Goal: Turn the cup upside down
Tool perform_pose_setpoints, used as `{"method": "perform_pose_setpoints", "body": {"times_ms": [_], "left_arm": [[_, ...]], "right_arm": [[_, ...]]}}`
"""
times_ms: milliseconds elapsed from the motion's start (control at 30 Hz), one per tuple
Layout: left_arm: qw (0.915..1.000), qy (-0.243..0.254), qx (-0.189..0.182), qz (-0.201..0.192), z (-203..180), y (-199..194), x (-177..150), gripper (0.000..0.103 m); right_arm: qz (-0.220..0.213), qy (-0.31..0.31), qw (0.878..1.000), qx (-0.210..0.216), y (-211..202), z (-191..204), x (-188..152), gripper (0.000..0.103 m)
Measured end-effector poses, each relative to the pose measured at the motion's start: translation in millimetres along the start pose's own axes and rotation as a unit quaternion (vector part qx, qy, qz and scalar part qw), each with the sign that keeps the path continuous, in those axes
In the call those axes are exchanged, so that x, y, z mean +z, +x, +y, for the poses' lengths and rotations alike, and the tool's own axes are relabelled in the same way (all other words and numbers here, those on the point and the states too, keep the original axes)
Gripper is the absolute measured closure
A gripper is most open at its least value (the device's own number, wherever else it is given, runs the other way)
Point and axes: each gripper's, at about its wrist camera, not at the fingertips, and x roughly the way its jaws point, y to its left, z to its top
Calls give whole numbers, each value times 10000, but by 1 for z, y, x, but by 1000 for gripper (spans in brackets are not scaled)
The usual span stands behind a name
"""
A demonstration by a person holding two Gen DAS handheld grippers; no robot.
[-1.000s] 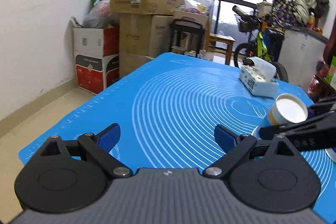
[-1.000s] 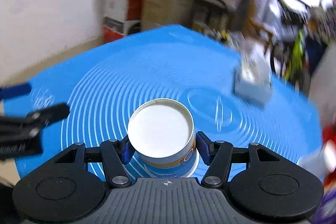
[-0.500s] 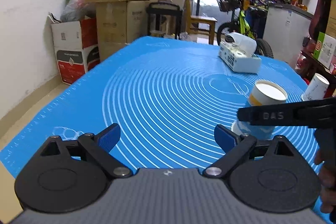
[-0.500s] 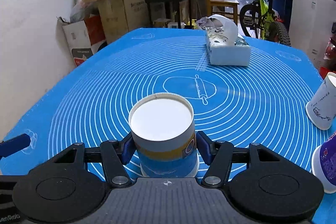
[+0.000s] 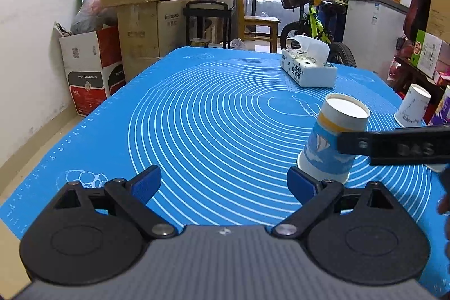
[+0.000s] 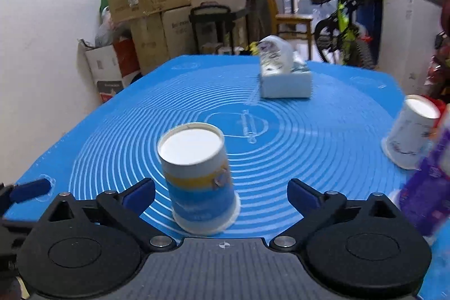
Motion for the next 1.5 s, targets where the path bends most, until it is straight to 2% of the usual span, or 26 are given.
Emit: {"method": "perform_pose_setpoints", "body": {"times_ms": [167, 333, 700, 900, 1500], "left_arm": [[9999, 37, -117, 25, 1, -11, -1, 8], [9997, 186, -162, 62, -3, -26, -3, 8], [9991, 287, -323, 42, -11, -58, -13, 8], [9987, 322, -404, 43, -13, -67, -14, 8], [9972, 552, -505, 73, -21, -72, -20, 8]], "right_arm": [[-99, 105, 9997, -191, -33, -2, -21, 2], [-125, -45, 9993, -336, -58, 2, -38, 2], [-374, -141, 9986, -349, -107, 18, -60, 2], [-419, -33, 9987, -295, -121, 16, -67, 2], [-404, 6, 9987, -302, -127, 13, -68, 3]]}}
